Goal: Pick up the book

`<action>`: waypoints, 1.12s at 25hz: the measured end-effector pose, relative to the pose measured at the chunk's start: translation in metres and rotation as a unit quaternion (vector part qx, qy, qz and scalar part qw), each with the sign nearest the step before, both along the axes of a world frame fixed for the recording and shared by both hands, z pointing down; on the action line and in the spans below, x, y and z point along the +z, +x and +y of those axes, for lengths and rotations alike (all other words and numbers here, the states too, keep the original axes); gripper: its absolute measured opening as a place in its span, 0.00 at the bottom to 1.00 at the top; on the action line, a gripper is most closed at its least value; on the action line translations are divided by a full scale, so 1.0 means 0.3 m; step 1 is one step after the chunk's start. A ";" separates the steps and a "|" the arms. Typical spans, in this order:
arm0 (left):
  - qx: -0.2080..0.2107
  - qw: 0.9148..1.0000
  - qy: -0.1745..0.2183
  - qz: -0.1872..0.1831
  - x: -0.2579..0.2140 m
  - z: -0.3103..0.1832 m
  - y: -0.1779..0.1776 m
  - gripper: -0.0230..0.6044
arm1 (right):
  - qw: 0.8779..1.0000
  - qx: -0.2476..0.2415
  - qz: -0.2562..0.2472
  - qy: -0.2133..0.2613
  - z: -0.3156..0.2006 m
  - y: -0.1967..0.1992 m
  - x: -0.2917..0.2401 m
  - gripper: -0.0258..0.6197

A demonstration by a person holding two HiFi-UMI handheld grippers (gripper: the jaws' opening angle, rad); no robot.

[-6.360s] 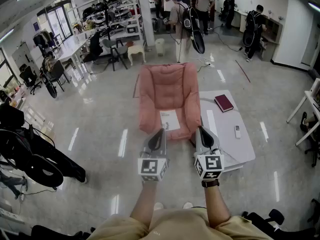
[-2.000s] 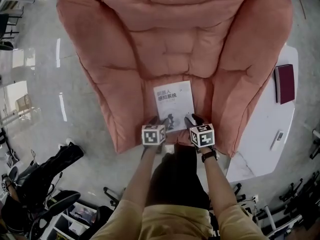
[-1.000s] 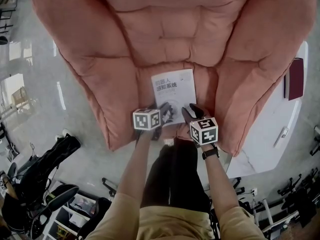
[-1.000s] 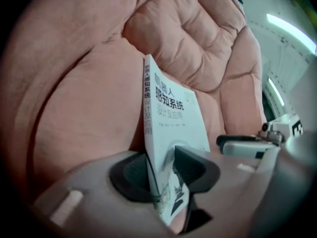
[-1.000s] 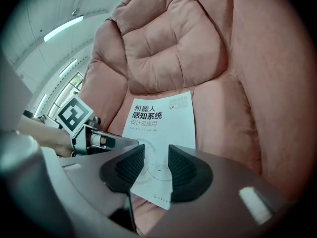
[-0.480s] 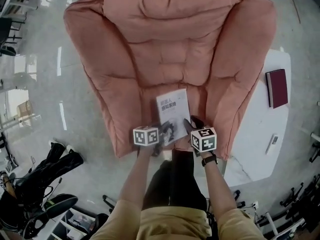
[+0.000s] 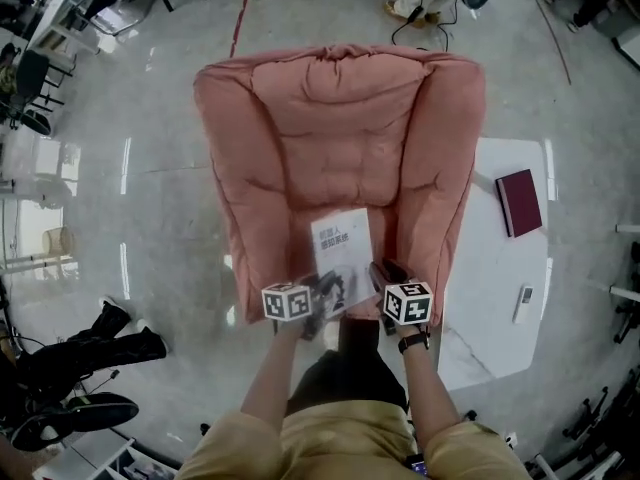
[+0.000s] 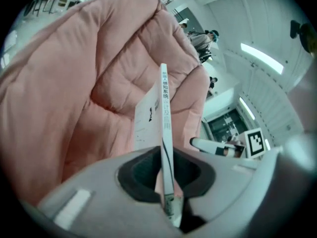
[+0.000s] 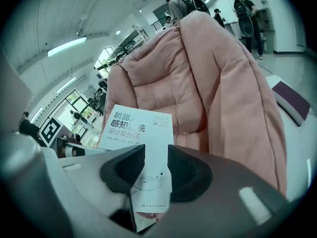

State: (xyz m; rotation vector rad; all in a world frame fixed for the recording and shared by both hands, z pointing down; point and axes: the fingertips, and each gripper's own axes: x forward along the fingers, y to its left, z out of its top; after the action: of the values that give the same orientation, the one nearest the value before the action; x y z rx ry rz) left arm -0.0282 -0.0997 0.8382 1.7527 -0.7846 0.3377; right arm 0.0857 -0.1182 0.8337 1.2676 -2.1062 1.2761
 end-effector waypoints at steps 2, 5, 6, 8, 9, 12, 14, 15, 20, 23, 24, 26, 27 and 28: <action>0.006 1.000 0.031 0.004 -0.116 -0.002 -0.003 0.11 | 1.000 0.010 -0.002 0.015 0.022 -0.004 -0.089 0.27; 0.007 0.996 0.085 -0.004 -0.298 -0.003 -0.020 0.11 | 0.998 0.048 -0.020 0.043 0.044 -0.003 -0.256 0.27; 0.003 0.995 0.104 -0.006 -0.361 -0.008 -0.026 0.11 | 0.996 0.064 -0.029 0.057 0.044 -0.002 -0.321 0.27; -0.010 0.990 0.143 -0.006 -0.488 -0.030 -0.035 0.11 | 0.991 0.087 -0.040 0.093 0.029 0.002 -0.462 0.27; -0.019 0.986 0.163 -0.006 -0.553 -0.046 -0.042 0.11 | 0.988 0.092 -0.039 0.115 0.016 0.003 -0.535 0.27; -0.045 0.975 0.218 -0.004 -0.753 -0.082 -0.066 0.11 | 0.980 0.086 -0.029 0.178 -0.018 -0.006 -0.753 0.27; -0.062 0.966 0.252 -0.006 -0.879 -0.083 -0.083 0.11 | 0.973 0.079 -0.029 0.216 -0.021 -0.018 -0.889 0.25; -0.072 0.961 0.268 -0.006 -0.935 -0.077 -0.090 0.11 | 0.969 0.076 -0.028 0.234 -0.016 -0.022 -0.951 0.24; -0.123 0.938 0.320 0.042 -1.163 -0.024 -0.144 0.11 | 0.946 0.043 -0.007 0.322 0.041 -0.078 -1.194 0.20; -0.116 0.932 0.331 0.095 -1.286 0.009 -0.169 0.11 | 0.937 0.014 -0.027 0.349 0.058 -0.108 -1.296 0.25; -0.108 0.931 0.330 0.110 -1.324 0.019 -0.173 0.11 | 0.935 0.004 -0.039 0.353 0.056 -0.108 -1.322 0.32; -0.089 0.933 0.324 0.132 -1.397 0.046 -0.182 0.11 | 0.930 -0.030 -0.040 0.365 0.050 -0.105 -1.360 0.45; -0.077 0.933 0.322 0.139 -1.432 0.066 -0.184 0.11 | 0.927 -0.051 -0.033 0.369 0.051 -0.101 -1.371 0.50; -0.062 0.934 0.322 0.144 -1.466 0.092 -0.182 0.11 | 0.927 -0.069 -0.034 0.368 0.057 -0.096 -1.379 0.56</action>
State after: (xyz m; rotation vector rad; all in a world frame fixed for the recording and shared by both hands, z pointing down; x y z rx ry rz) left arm -0.0829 -0.0721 0.3985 2.2768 -0.8395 -0.3006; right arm 0.0568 -0.1011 0.4199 1.3039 -2.7961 0.4594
